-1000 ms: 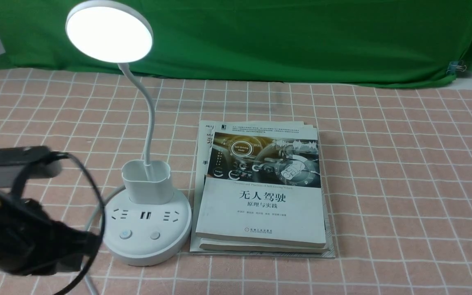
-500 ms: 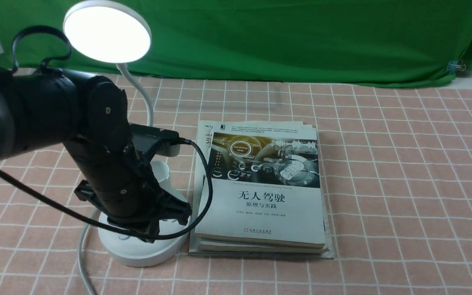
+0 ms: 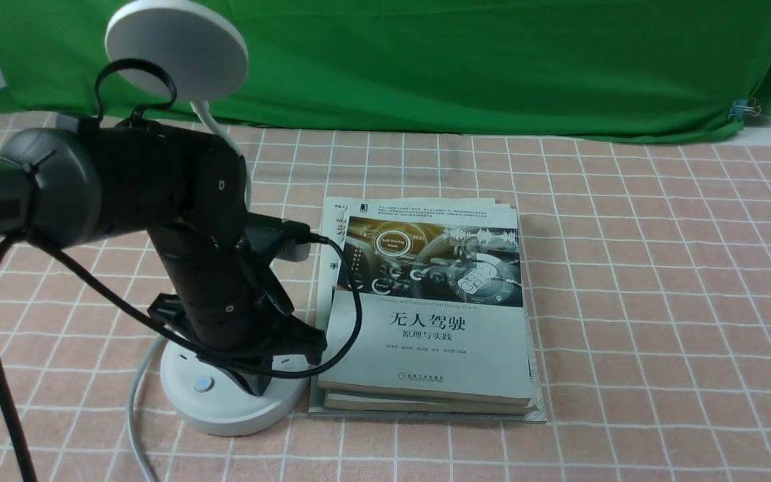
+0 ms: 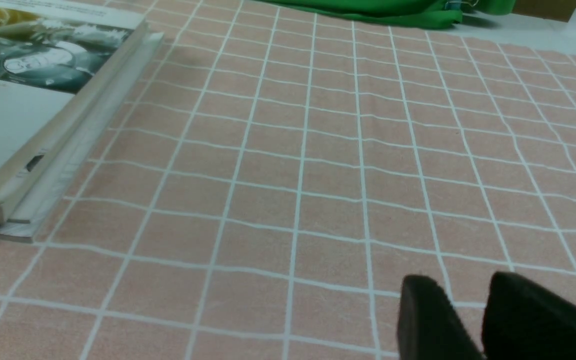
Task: Turn off the table lamp on the pink coffee tablecloth by hand.
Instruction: 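Press the power button on the round power strip under the lamp with the left gripper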
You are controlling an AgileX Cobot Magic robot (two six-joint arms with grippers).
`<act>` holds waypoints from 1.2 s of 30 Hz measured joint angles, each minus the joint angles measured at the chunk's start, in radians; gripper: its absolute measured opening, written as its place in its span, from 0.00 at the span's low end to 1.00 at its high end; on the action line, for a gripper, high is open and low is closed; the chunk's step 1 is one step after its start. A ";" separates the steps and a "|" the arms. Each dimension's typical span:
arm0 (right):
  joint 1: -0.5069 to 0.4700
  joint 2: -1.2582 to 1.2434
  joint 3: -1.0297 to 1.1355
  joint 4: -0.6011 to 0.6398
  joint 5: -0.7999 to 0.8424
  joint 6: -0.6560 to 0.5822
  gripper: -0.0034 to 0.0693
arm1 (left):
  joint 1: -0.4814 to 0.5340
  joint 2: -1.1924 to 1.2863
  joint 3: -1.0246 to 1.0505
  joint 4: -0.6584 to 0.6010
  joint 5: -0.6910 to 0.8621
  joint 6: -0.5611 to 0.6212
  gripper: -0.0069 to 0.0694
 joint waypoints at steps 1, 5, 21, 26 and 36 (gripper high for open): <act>0.000 0.000 0.000 0.000 0.000 0.000 0.38 | 0.000 0.000 0.000 0.000 0.000 0.000 0.08; 0.000 0.000 0.000 0.000 0.000 0.000 0.38 | 0.000 -0.011 0.000 0.004 0.001 -0.001 0.08; 0.000 0.000 0.000 0.000 0.000 0.000 0.38 | 0.002 -0.013 0.002 0.003 0.007 -0.029 0.08; 0.000 0.000 0.000 0.000 0.000 0.000 0.38 | 0.009 -0.001 0.000 -0.008 0.008 -0.031 0.08; 0.000 0.000 0.000 0.000 0.000 0.000 0.38 | 0.009 -0.106 0.001 -0.008 0.026 -0.053 0.08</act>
